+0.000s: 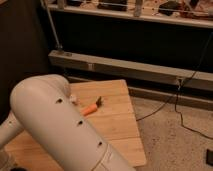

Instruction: Wipe the white sponge on the table

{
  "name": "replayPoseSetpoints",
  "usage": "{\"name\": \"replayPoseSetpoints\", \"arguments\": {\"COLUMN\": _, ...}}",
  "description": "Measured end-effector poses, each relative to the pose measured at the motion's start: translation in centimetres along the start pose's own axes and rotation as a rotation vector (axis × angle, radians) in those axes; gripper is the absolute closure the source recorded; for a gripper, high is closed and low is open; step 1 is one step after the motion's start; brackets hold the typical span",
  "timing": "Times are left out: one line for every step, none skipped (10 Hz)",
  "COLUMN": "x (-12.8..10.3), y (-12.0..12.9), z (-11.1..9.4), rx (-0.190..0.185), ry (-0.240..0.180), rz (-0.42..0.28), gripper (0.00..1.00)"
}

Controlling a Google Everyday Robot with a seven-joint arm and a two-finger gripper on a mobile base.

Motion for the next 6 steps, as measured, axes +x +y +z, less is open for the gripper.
{"name": "replayPoseSetpoints", "arguments": {"x": 1.1, "y": -1.0, "z": -0.1, "rx": 0.012, "ry": 0.004, "rz": 0.034, "gripper": 0.63}}
{"name": "replayPoseSetpoints", "arguments": {"x": 1.9, "y": -1.9, "z": -0.2, "rx": 0.021, "ry": 0.008, "rz": 0.06, "gripper": 0.63}}
{"name": "replayPoseSetpoints", "arguments": {"x": 2.9, "y": -3.2, "z": -0.4, "rx": 0.035, "ry": 0.012, "rz": 0.093, "gripper": 0.63}}
{"name": "replayPoseSetpoints", "arguments": {"x": 3.5, "y": -4.4, "z": -0.6, "rx": 0.047, "ry": 0.014, "rz": 0.119, "gripper": 0.63}}
{"name": "replayPoseSetpoints", "arguments": {"x": 4.0, "y": -5.4, "z": -0.9, "rx": 0.058, "ry": 0.016, "rz": 0.139, "gripper": 0.63}}
{"name": "replayPoseSetpoints", "arguments": {"x": 4.3, "y": -6.6, "z": -1.2, "rx": 0.069, "ry": 0.016, "rz": 0.157, "gripper": 0.63}}
